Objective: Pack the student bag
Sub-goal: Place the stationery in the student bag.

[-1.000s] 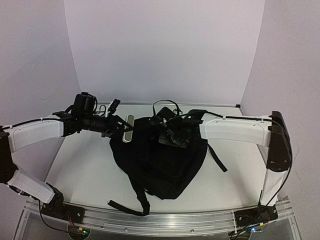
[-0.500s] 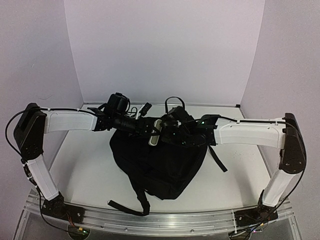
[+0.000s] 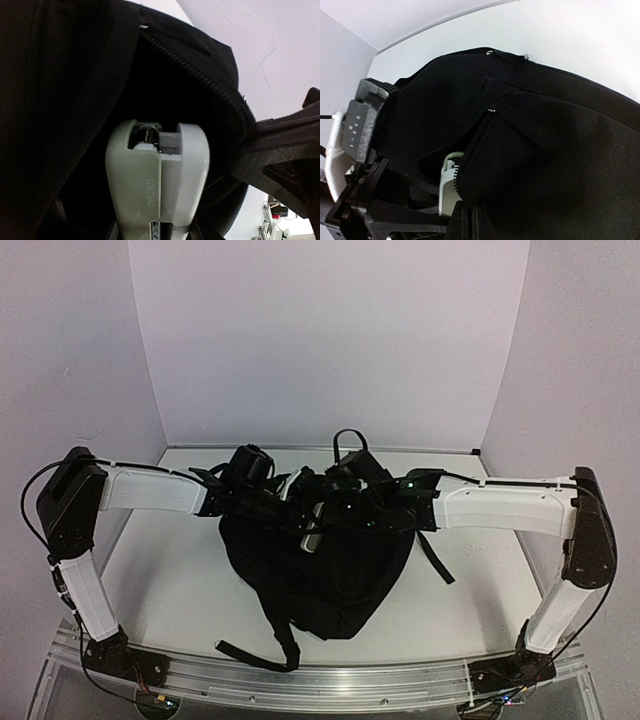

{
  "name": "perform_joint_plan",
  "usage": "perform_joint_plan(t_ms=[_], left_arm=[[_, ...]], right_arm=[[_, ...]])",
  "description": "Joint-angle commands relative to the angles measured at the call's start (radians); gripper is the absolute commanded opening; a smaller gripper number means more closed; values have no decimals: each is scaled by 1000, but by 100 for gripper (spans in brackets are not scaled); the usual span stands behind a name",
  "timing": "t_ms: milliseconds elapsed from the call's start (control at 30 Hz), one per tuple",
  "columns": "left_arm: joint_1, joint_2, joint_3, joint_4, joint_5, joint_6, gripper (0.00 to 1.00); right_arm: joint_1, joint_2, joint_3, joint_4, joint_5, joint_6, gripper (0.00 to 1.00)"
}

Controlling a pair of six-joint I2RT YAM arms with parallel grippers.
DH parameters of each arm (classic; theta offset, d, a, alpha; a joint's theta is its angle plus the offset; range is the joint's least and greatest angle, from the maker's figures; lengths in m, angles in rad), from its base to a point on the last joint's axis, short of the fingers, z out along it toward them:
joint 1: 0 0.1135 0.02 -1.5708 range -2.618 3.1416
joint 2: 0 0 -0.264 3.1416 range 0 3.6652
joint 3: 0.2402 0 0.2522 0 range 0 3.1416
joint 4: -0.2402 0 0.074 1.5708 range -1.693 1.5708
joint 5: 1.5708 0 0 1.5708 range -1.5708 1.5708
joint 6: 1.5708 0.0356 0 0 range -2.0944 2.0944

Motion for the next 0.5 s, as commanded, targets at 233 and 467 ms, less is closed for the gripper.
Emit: perform_joint_plan(t_ms=[233,467], left_arm=[[-13,95,106,-67,-96,49,0],[-36,115,139,52,88,40,0]], right_arm=[[1,-85,33,161,-126,-67,0],[-1,-103,-1,163,-62,-14,0]])
